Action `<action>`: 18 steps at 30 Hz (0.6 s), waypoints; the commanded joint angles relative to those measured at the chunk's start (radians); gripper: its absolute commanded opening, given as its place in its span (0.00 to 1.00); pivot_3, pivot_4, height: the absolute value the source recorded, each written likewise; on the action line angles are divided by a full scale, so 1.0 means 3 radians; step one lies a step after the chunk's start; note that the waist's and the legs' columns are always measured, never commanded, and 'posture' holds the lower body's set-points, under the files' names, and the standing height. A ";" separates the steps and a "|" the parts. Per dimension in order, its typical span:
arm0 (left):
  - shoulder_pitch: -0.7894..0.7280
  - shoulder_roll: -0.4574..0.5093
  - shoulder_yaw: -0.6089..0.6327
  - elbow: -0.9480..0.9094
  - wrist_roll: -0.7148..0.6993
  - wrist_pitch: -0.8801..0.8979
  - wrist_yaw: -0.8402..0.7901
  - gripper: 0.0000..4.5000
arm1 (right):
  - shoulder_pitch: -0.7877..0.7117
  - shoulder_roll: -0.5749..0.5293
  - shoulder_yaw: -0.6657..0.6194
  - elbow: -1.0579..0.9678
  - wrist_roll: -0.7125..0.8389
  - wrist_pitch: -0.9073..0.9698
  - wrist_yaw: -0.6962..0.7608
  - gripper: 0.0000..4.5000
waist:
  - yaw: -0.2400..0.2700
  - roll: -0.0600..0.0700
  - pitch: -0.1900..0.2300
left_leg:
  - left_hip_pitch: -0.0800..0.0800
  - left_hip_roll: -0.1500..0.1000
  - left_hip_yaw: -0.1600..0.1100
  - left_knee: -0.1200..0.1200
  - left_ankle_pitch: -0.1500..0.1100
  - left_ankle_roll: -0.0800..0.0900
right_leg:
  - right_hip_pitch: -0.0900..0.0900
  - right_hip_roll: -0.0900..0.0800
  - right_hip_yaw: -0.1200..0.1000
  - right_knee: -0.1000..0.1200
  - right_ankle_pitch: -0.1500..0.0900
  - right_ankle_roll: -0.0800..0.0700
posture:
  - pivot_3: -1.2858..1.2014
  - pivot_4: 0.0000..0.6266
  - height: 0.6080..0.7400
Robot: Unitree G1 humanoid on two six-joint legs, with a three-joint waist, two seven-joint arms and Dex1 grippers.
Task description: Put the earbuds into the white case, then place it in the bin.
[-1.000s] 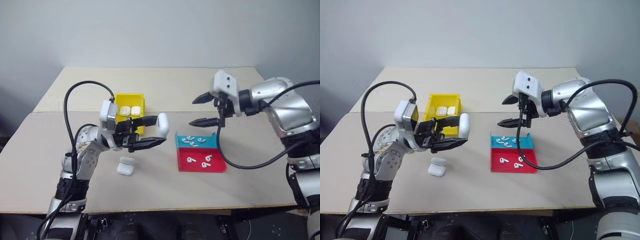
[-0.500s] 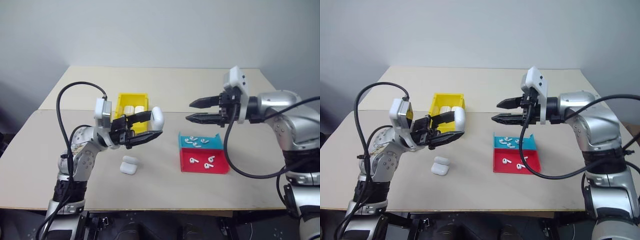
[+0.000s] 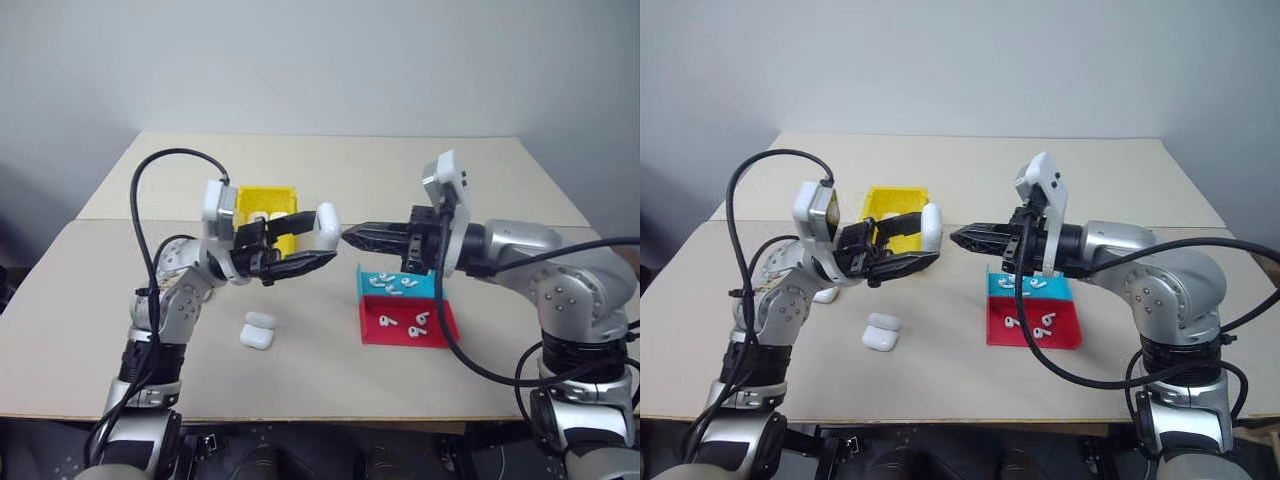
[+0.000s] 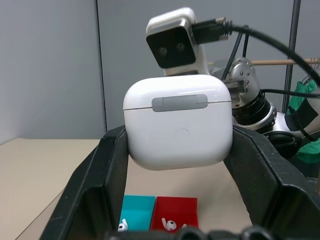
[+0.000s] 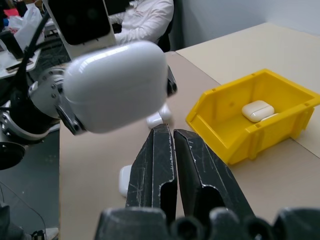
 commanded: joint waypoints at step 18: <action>0.0008 -0.0030 -0.0104 -0.0041 0.0218 -0.0099 0.0015 0.62 | -0.0183 -0.0099 -0.0151 -0.0240 0.0785 0.0196 -0.0416 0.10 | -0.0002 0.0000 0.0000 | 0.0000 0.0000 -0.0002 0.0000 0.0000 0.0001 | 0.0000 0.0000 0.0000 0.0000 0.0000 0.0000 | 0.52 0.24 1.00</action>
